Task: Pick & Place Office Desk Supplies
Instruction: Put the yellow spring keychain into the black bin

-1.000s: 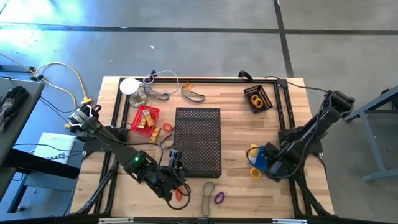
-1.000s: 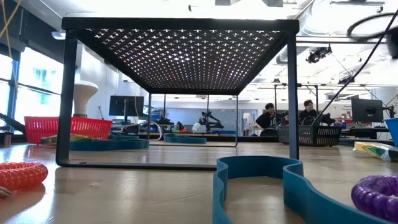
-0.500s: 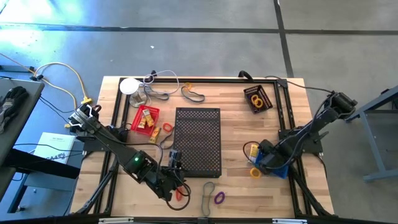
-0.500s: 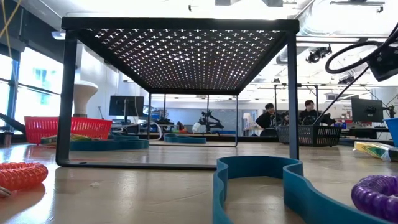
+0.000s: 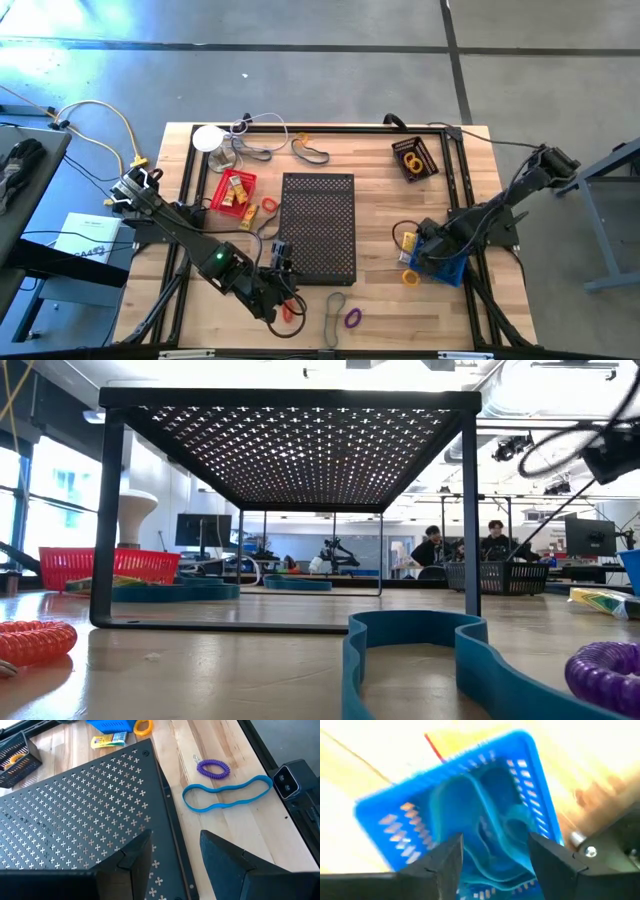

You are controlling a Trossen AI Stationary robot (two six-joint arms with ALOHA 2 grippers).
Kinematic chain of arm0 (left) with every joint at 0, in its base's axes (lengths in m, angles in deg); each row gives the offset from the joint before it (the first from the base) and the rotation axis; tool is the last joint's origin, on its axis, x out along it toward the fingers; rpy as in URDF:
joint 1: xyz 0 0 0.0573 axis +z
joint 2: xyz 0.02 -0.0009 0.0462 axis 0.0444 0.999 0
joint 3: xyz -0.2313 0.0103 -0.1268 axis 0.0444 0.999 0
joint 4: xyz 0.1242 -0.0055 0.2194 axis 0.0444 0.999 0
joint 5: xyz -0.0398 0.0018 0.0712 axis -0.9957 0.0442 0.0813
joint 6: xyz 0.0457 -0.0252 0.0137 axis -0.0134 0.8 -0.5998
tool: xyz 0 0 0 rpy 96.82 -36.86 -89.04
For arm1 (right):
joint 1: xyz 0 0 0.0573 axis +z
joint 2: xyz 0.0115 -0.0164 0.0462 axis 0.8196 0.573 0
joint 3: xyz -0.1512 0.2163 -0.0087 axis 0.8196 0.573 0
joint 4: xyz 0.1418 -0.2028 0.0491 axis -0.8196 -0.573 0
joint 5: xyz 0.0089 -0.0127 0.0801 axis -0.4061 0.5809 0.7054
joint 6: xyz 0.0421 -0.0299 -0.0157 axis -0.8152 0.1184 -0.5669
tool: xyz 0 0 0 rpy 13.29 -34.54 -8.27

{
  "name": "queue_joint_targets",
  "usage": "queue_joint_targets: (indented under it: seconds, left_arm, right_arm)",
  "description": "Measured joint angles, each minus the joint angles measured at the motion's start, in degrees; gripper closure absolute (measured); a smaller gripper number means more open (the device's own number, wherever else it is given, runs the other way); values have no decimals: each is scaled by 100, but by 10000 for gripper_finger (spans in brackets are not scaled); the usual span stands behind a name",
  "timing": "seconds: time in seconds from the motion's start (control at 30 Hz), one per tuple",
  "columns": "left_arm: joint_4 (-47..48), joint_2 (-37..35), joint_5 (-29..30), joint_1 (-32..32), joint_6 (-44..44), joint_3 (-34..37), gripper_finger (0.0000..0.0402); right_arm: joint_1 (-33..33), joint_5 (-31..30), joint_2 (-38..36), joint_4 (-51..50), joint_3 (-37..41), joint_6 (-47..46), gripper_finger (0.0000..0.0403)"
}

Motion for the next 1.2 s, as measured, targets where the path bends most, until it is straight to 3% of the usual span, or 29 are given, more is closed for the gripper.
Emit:
queue_joint_targets:
  seconds: [0.27, 0.47, 0.63, 0.8, 0.9, 1.03, 1.2]
  left_arm:
    - [0, 0, 0, 1, 4, 0, 243]
    - [-1, 0, 0, -2, 10, 0, 243]
    - [5, 0, 0, -2, 15, 0, 243]
    - [106, 1, -3, -38, 42, 0, 243]
    - [121, 2, -42, -73, 77, 0, 243]
    - [134, 2, -48, -88, 85, 0, 243]
    - [136, 2, -50, -106, -8, 0, 243]
  right_arm:
    - [5, -743, -656, -206, -736, 17, 191]
    - [259, -1649, -820, 1564, -792, 888, 191]
    - [433, -1536, -498, 3017, -792, 2355, 191]
    - [501, -1454, -27, 3686, -792, 2975, 191]
    - [497, -927, 325, 3824, -792, 2979, 191]
    - [507, 83, 784, 3815, -792, 2324, 191]
    - [501, 490, 1312, 3818, -792, 1787, 192]
